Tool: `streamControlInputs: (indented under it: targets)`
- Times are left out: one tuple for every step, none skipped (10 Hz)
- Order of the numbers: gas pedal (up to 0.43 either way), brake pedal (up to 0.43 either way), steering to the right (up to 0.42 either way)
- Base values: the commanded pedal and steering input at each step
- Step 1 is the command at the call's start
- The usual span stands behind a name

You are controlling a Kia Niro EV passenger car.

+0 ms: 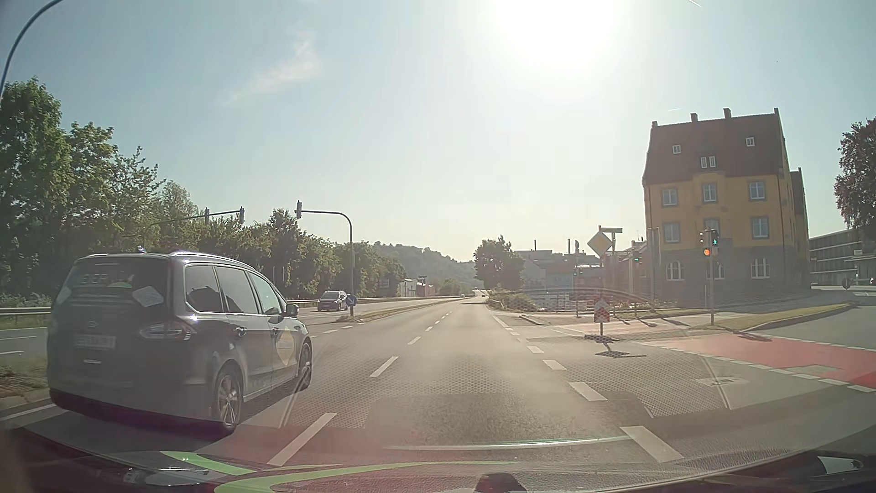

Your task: Follow the waypoints while adhering to traffic rules and regulations

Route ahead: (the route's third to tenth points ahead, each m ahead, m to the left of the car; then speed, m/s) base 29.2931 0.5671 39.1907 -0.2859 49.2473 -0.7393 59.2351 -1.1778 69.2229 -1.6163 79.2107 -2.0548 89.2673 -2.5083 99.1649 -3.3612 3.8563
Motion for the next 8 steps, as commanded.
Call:
streamControlInputs:
  targets:
    - [0.449, 0.0, -0.001]
    - [0.441, 0.0, -0.001]
    - [0.441, 0.0, -0.001]
    - [0.441, 0.0, -0.001]
    - [0.441, 0.0, -0.001]
    - [0.441, 0.0, -0.001]
    - [0.441, 0.0, -0.001]
    - [0.441, 0.0, -0.001]
